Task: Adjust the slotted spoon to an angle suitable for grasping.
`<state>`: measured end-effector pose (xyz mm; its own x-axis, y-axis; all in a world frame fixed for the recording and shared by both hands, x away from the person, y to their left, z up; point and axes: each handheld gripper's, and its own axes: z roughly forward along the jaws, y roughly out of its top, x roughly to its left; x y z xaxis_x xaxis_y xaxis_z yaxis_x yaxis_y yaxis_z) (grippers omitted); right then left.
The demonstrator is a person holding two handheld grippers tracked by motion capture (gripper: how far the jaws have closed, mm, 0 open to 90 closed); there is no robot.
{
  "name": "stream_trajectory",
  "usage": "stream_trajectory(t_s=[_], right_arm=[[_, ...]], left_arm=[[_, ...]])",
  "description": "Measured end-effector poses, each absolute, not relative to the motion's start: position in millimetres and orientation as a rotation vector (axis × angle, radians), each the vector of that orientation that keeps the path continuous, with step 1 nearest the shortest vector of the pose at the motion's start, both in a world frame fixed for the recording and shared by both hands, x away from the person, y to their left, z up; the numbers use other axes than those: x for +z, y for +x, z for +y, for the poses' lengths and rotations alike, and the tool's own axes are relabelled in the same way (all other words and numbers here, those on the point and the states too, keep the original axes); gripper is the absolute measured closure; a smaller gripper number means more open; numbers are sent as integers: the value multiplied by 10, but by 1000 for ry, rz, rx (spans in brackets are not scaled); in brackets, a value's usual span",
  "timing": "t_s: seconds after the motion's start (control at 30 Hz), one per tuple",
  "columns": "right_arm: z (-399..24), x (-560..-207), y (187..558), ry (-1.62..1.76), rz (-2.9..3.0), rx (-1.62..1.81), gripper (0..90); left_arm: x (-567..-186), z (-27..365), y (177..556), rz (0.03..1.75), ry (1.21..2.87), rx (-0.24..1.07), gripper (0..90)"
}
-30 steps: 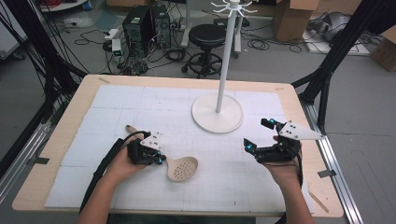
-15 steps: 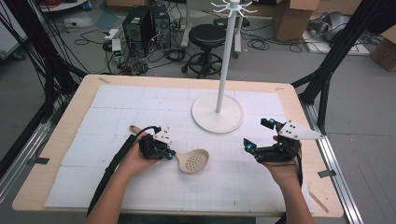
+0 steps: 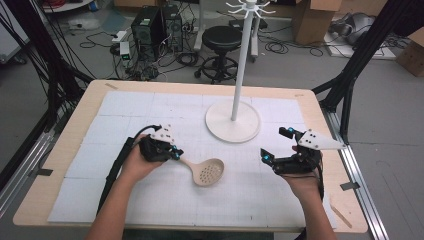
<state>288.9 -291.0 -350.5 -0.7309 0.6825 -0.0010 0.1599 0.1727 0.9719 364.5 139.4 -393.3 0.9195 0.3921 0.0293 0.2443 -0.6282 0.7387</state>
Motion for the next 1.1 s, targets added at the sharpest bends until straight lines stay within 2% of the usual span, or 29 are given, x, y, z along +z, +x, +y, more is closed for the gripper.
stream_trajectory(t_s=[0.2,0.43,0.73,1.1], right_arm=[[-2911,-3508,2888,803,2015,1585,17],[-2911,-3527,2893,805,2020,1581,17],[-2936,-3548,2887,811,2018,1573,18],[-2924,-3545,2877,808,2024,1572,18]], left_arm=[[-3867,1612,3861,557,2267,290,896],[-4038,1843,4127,764,2286,327,897],[-4182,1867,4181,814,2349,328,896],[-4210,2029,3971,827,2320,300,897]])
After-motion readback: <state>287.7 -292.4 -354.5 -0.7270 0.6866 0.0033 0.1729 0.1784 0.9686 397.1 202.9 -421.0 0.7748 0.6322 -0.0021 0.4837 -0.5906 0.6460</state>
